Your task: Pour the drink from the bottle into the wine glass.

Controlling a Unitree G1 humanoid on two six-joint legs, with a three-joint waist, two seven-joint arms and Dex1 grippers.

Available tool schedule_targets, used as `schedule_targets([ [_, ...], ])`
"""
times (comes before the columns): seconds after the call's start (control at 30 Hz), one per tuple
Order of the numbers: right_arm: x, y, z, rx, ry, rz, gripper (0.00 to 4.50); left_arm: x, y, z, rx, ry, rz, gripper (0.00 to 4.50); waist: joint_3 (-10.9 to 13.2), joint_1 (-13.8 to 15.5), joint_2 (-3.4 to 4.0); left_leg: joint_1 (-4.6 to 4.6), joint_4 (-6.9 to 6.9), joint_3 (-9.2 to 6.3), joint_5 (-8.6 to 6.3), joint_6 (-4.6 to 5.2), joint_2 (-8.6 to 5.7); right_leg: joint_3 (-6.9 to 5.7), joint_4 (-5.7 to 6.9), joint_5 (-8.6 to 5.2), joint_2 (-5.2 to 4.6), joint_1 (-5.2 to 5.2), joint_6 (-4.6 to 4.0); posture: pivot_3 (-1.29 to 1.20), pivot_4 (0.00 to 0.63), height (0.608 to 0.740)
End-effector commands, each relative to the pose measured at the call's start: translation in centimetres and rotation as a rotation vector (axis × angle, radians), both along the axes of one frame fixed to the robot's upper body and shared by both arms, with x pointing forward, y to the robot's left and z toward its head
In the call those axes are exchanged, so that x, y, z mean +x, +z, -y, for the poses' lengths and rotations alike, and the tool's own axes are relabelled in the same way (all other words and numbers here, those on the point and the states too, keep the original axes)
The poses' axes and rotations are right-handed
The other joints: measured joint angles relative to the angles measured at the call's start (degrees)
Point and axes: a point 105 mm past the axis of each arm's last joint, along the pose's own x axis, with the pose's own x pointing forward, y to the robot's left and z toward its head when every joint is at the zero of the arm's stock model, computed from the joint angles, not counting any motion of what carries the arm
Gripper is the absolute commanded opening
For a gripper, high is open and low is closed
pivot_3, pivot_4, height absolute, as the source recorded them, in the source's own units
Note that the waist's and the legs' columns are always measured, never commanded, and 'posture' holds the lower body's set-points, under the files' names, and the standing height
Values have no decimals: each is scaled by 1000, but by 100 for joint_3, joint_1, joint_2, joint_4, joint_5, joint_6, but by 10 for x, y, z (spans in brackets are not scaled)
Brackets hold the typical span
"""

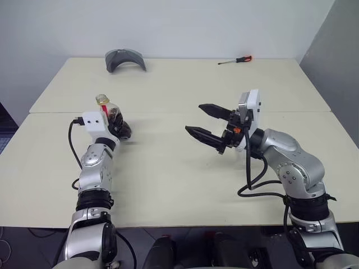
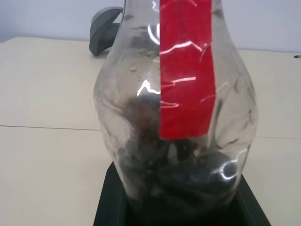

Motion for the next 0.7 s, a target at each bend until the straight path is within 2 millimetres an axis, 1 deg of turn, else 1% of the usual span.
schedule_targets([
  [0.03,-2,13,1,21,-4,55,4500,-2,20,-13,55,50,83,739,0,-1,0,0,0,0,0,0,0,0,0,0,0,0,0,0,150,740],
  [0.33,0,6,2,-10,-1,52,4500,-2,19,-15,65,60,90,739,0,-1,-1,0,0,-1,0,0,0,-1,1,0,0,0,0,0,150,740],
  [0.53,1,8,2,-5,-2,58,4500,-2,16,-19,69,69,87,739,-1,-1,-1,0,0,0,0,0,0,0,1,0,0,0,0,0,150,740],
  [0.7,1,9,3,-4,-6,61,4500,-2,16,-19,51,62,95,739,-1,-2,-1,1,0,0,-1,1,0,-1,2,0,0,0,0,0,150,740],
])
